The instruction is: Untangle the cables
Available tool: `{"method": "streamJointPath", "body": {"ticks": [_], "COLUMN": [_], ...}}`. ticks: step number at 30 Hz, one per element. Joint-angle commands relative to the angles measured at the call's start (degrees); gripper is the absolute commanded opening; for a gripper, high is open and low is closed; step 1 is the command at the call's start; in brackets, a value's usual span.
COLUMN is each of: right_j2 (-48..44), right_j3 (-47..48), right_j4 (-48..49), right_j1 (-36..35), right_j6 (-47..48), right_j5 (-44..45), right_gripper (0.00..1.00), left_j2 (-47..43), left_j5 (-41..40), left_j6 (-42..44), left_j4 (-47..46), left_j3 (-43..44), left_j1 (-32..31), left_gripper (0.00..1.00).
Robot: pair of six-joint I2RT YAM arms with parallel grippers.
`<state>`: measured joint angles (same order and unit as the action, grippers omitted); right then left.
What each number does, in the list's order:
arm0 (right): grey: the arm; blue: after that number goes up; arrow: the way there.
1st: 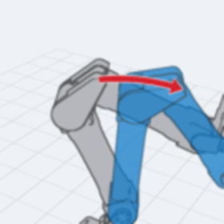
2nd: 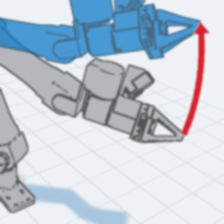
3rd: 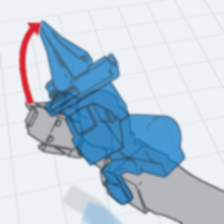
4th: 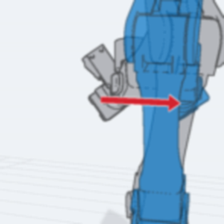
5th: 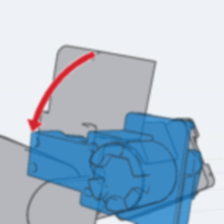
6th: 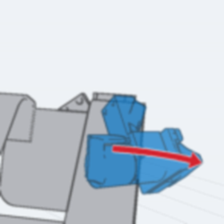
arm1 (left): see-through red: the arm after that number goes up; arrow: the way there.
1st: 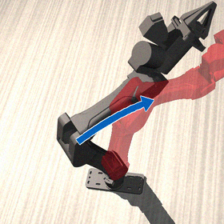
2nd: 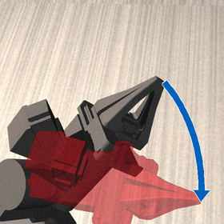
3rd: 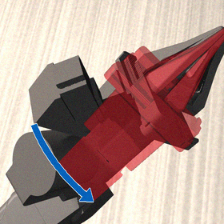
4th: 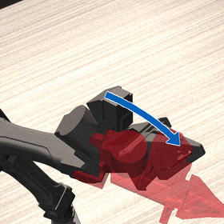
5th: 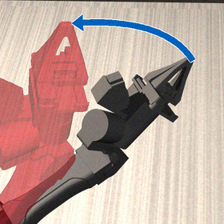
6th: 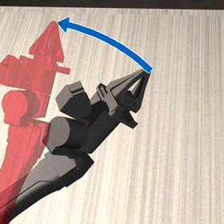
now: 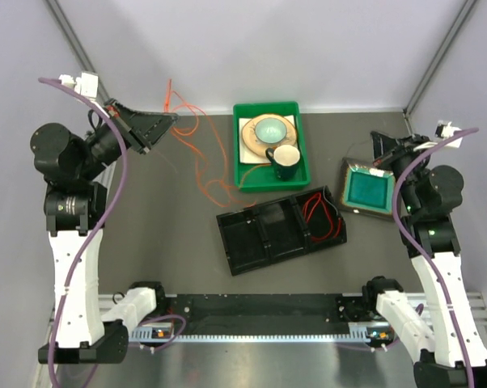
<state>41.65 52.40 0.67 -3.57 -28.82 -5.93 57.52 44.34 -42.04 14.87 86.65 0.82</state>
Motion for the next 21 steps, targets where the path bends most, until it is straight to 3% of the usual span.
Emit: {"method": "streamJointPath", "body": {"ticks": [1, 5, 12, 15, 21], "right_j2": [-2.1, -3.9, -6.3, -6.7, -7.2], "right_j3": [0.1, -0.5, -1.8, -2.2, -2.6], "right_j4": [0.1, -0.5, -3.1, -3.3, -3.7], "right_j1": [0.3, 0.3, 0.4, 0.3, 0.3], "right_j6": [-0.7, -0.5, -0.4, -0.6, -0.7], "right_j5": [-0.9, 0.0, 0.5, 0.4, 0.6], "right_gripper": [0.0, 0.0, 0.0, 0.0, 0.0], "left_j2": [0.8, 1.4, 0.6, 0.5, -0.2], "left_j5": [2.9, 3.8, 0.8, -1.6, -5.5], "left_j6": [-5.7, -9.5, -10.2, -9.9, -5.6], "left_j4": [-7.3, -14.0, -17.2, -17.3, -11.5], "left_j3": [-0.7, -4.6, -15.1, -19.0, -16.1], "left_j1": [-0.6, -3.5, -7.2, -12.1, -16.3], "left_gripper": [0.0, 0.0, 0.0, 0.0, 0.0]}}
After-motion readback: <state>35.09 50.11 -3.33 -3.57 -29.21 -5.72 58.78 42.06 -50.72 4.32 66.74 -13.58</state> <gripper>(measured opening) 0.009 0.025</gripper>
